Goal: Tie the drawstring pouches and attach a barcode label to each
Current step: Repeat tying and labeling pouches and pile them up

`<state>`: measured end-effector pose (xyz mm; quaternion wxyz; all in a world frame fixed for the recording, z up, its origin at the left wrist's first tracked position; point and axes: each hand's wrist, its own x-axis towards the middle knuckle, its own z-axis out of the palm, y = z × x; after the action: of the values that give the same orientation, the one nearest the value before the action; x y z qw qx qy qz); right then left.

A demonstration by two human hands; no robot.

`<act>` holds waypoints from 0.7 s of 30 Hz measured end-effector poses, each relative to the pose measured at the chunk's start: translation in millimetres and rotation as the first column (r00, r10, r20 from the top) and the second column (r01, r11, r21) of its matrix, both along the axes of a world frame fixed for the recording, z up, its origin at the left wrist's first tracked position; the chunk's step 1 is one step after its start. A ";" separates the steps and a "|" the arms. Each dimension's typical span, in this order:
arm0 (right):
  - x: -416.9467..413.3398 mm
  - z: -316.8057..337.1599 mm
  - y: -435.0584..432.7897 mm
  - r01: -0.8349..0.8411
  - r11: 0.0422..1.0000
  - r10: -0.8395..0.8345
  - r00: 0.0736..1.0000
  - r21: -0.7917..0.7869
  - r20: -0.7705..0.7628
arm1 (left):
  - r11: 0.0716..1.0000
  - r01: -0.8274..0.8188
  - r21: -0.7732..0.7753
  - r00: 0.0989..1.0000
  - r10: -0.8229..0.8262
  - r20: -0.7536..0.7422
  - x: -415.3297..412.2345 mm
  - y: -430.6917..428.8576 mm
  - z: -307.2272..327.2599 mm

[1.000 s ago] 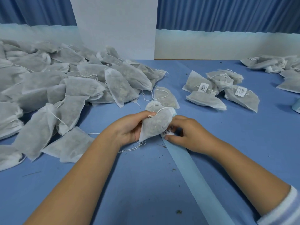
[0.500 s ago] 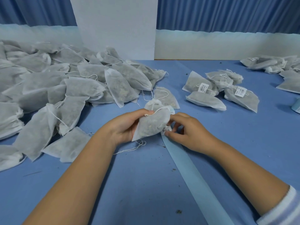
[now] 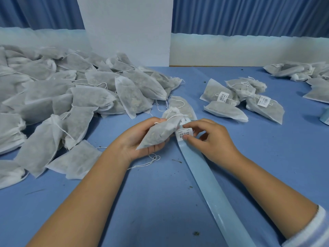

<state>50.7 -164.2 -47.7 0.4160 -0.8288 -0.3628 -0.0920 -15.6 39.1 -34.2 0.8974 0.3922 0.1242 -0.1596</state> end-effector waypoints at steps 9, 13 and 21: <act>-3.8 1.9 0.0 -0.082 0.986 0.072 0.995 0.147 0.071 | 0.998 -0.010 -0.057 1.000 0.009 -0.024 -1.5 0.4 4.1; -5.6 3.3 -0.9 -0.093 0.987 0.076 0.989 0.132 0.130 | 0.999 -0.023 -0.024 1.000 0.023 -0.016 -1.8 -0.5 3.5; -16.0 14.6 -1.3 -0.200 0.911 0.218 0.976 0.360 -0.009 | 0.998 -0.048 0.034 0.998 0.049 -0.036 2.2 3.2 -0.3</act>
<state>34.7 -165.5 -33.1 0.5757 -0.6980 -0.4161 -0.0909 -13.4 42.3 -34.4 0.8918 0.4011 0.1530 -0.1430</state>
